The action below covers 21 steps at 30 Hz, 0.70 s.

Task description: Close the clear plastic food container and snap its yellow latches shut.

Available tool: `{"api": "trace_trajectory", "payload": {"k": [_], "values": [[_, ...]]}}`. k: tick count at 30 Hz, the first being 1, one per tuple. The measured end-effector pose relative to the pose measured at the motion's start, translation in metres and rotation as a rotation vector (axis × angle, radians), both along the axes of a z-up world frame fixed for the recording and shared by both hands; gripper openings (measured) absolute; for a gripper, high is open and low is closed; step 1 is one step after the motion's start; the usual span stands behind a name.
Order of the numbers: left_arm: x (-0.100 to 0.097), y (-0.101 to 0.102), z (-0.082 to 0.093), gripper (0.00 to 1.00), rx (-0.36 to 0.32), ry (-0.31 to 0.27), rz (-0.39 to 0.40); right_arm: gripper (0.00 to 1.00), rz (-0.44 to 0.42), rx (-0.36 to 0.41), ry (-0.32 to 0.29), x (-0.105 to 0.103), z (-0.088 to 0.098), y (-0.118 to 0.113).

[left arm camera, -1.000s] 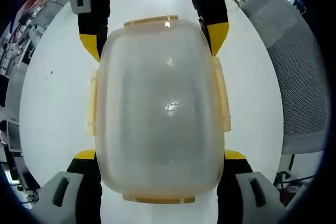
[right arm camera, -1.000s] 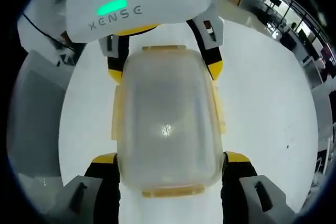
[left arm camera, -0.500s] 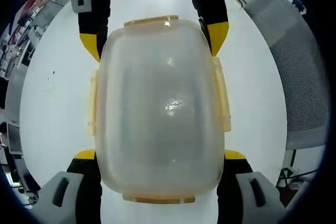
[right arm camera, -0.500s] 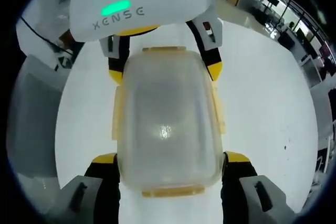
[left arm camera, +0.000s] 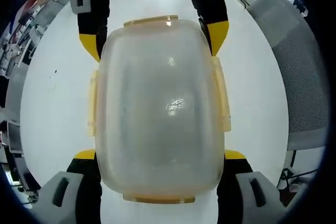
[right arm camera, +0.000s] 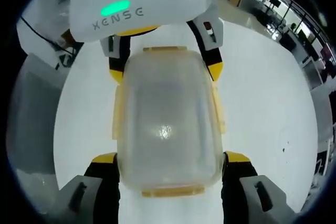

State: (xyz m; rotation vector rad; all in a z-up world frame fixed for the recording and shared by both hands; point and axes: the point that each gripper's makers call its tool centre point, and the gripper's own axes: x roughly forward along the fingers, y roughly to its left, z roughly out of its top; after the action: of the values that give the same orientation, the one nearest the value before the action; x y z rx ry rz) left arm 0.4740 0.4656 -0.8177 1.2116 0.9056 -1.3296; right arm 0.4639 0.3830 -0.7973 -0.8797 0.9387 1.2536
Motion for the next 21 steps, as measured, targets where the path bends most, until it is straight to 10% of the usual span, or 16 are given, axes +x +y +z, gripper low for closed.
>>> {"api": "trace_trajectory", "payload": {"k": [10, 21], "values": [[0.004, 0.000, 0.000, 0.92, 0.027, -0.038, -0.028, 0.91, 0.051, -0.015, -0.037, -0.001, 0.001, 0.000], [0.000, -0.003, 0.012, 0.97, -0.039, -0.006, 0.005, 0.91, -0.014, 0.148, -0.057, 0.003, 0.015, 0.014]]}}
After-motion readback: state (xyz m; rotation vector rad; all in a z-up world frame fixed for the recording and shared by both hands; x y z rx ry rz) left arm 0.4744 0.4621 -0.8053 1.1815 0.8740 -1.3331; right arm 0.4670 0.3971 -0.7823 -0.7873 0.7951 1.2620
